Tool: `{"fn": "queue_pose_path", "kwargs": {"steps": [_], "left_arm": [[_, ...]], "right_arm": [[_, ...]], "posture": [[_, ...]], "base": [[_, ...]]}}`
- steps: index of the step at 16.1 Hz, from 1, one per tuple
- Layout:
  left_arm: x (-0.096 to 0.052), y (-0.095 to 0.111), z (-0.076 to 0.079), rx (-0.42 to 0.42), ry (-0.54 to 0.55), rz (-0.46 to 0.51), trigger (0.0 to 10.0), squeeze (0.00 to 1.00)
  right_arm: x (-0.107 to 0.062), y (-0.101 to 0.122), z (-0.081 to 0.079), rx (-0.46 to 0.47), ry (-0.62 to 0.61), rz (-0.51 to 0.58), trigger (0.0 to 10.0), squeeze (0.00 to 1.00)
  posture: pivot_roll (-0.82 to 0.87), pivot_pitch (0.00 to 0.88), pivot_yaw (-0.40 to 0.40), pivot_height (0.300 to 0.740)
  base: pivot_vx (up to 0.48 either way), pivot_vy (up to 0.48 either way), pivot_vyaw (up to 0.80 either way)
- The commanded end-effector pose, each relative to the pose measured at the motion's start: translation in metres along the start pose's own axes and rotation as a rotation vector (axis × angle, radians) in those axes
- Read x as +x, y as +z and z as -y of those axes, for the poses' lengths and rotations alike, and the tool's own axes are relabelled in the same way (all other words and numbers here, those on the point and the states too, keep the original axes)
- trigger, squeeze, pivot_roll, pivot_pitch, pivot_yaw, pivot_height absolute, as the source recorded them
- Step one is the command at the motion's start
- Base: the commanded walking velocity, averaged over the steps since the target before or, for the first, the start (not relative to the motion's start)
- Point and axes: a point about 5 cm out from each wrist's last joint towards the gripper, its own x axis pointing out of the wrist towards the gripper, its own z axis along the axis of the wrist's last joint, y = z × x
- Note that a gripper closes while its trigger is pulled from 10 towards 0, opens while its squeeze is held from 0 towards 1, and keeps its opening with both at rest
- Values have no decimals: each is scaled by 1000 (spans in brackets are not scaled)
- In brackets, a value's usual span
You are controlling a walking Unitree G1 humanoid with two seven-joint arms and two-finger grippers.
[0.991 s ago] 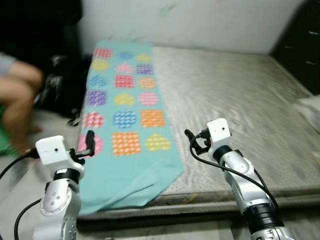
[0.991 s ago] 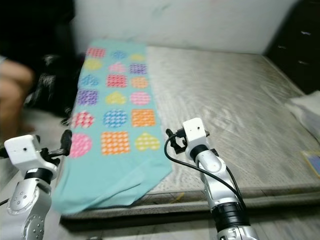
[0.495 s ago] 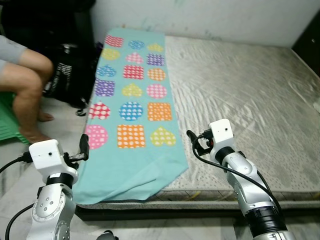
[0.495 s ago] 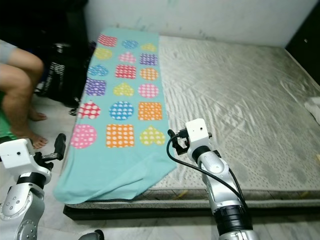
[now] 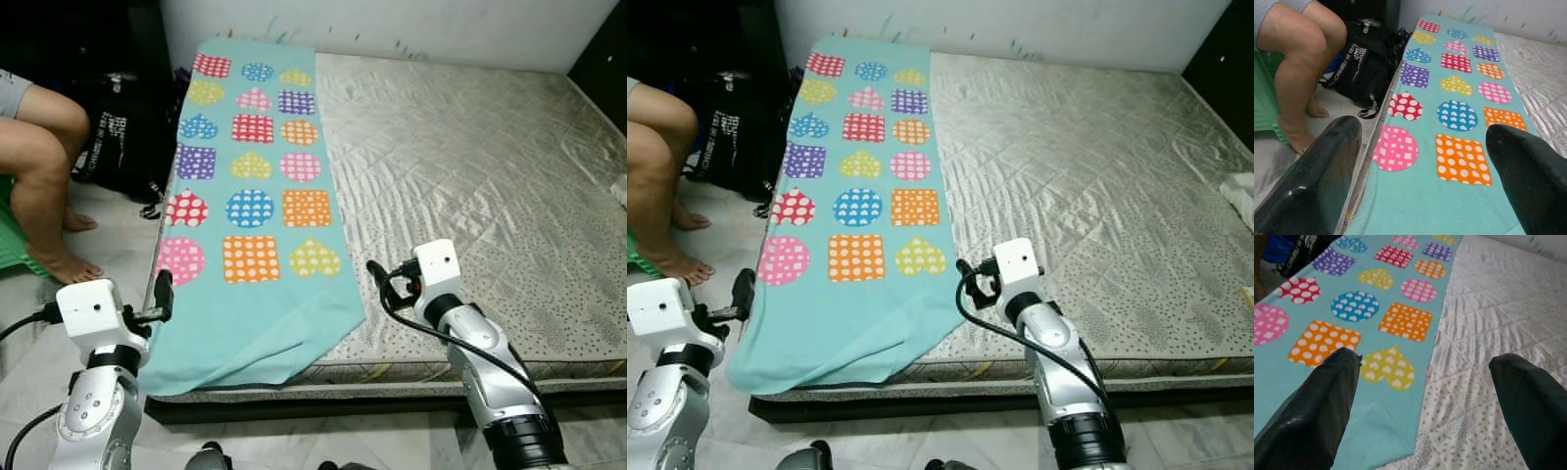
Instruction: Clean up the room
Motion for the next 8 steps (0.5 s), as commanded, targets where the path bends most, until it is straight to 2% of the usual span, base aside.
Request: {"fn": "queue_pose_path", "kwargs": {"steps": [1, 8], "left_arm": [[-3, 1, 1, 9, -5, -4, 10000, 0], [2, 3, 4, 2, -11, 4, 10000, 0]], "right_arm": [[-4, -1, 4, 1, -5, -8, 10000, 0], [-3, 0, 4, -3, 0, -10, 10000, 0]], "posture": [[63, 176, -115, 700], [61, 164, -119, 615]], "base": [[0, 0, 0], [0, 0, 0]]}}
